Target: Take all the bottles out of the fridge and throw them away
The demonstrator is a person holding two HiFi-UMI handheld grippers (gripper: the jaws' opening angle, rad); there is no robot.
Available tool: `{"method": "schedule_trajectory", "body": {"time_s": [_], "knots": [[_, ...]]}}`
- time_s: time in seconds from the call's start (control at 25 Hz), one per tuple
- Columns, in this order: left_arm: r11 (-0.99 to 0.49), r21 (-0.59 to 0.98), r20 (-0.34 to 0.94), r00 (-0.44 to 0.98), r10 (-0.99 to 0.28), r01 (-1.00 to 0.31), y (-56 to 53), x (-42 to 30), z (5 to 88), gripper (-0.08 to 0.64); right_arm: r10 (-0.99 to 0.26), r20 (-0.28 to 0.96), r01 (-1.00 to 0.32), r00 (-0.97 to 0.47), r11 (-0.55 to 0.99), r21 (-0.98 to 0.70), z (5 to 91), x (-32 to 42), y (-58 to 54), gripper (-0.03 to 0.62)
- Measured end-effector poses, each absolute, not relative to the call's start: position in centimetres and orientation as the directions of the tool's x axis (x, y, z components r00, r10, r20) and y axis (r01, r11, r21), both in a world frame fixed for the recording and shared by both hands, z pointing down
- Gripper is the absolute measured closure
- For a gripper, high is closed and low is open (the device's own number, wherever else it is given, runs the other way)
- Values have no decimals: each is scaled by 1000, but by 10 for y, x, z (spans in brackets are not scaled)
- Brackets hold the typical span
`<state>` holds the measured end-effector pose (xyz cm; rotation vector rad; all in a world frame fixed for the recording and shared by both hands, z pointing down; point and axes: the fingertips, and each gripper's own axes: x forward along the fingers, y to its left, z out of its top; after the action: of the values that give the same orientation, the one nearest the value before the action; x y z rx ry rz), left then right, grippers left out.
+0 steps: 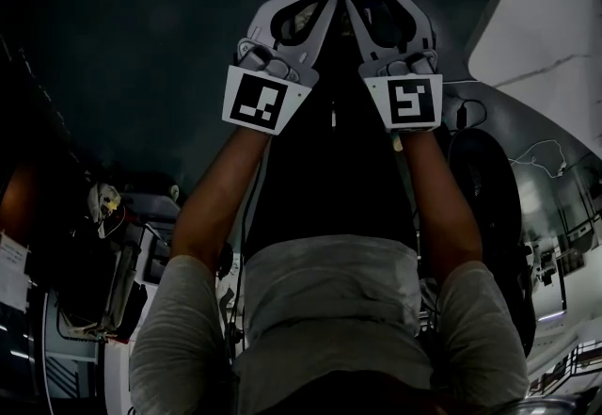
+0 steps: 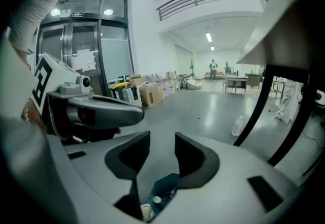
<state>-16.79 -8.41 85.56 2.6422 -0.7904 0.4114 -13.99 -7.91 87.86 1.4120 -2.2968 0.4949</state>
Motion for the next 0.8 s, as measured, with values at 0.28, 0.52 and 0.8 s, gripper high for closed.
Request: {"method": "schedule_trajectory", "body": {"time_s": [0.28, 0.52, 0.8], "knots": [[-763, 254, 345, 793, -502, -594, -87, -169, 800, 552, -785, 432, -892, -444, 433, -130, 803, -147, -83, 476], [-758, 267, 308, 798, -518, -595, -96, -167, 742, 552, -798, 392, -885, -457, 453, -109, 738, -146, -90, 506], [-777, 249, 276, 812, -515, -578, -99, -162, 674, 552, -802, 366, -877, -472, 469, -104, 677, -141, -98, 531]]}}
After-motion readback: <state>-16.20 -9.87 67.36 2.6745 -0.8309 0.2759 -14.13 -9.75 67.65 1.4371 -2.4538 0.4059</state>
